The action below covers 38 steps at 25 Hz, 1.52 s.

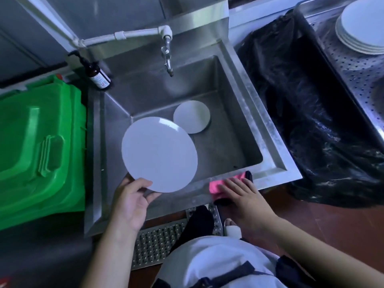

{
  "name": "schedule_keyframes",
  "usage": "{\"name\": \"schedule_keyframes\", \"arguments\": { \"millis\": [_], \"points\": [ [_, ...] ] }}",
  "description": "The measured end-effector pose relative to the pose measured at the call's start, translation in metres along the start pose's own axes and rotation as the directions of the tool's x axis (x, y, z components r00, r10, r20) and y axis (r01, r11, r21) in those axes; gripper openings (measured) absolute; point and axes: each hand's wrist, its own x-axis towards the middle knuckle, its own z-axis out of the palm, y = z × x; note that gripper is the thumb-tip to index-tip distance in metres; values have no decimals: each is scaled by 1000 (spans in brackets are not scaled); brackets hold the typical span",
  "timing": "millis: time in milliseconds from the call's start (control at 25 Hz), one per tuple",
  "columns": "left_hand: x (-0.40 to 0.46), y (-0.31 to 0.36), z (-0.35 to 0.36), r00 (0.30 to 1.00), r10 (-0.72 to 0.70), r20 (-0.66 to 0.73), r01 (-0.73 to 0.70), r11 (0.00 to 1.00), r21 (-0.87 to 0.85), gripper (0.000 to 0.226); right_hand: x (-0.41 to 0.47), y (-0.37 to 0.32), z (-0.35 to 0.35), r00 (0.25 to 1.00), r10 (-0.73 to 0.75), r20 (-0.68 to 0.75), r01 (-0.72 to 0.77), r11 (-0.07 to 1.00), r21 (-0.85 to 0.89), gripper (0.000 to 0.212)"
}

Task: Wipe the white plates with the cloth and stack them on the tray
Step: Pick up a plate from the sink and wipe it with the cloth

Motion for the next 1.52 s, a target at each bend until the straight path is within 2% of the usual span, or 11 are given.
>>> {"name": "schedule_keyframes", "arguments": {
  "millis": [320, 400, 440, 520, 640, 840, 1040, 1160, 1280, 1400, 1520],
  "points": [
    [-48, -8, -8, 986, 136, 95, -129, 989, -71, 41, 39, 23, -23, 998, -4, -59, 4, 1000, 12, 44],
    [-58, -6, -7, 978, 158, 133, -147, 985, -89, 36, 48, 18, -31, 992, 98, -79, -87, 987, 133, 41],
    [-63, -3, -7, 973, 175, 148, -163, 983, -90, 36, 50, 11, -42, 976, 197, -97, -152, 925, 349, 34],
    [-72, 2, -7, 961, 218, 169, -208, 975, -77, 37, 52, -2, -69, 921, 377, -95, -148, 566, 811, 22],
    [-82, 8, -6, 942, 267, 205, -261, 964, -57, 38, 35, -32, -115, 926, 375, -38, 18, 55, 998, 14],
    [-93, 17, -3, 899, 304, 315, -311, 950, -29, 66, 8, -72, -145, 897, 436, -77, 121, -74, 990, 16],
    [-87, 33, 6, 882, 257, 394, -277, 961, -7, 70, 0, -72, -156, 816, 555, -165, 134, 97, 986, 16],
    [-81, 37, 23, 870, 274, 410, -297, 955, -8, 72, -1, -71, -180, 646, 608, -462, 238, 415, 878, 18],
    [-77, 44, 44, 807, 284, 517, -332, 943, 0, 73, 20, -89, -208, 506, 474, -720, 213, 741, 637, 23],
    [-71, 61, 57, 743, 287, 604, -362, 932, 3, 72, 51, -131, -223, 474, 358, -804, 241, 825, 510, 22],
    [-55, 92, 46, 726, 315, 611, -379, 925, -26, 76, 80, -175, -230, 553, 185, -812, 390, 804, 449, 24]
  ]
}}
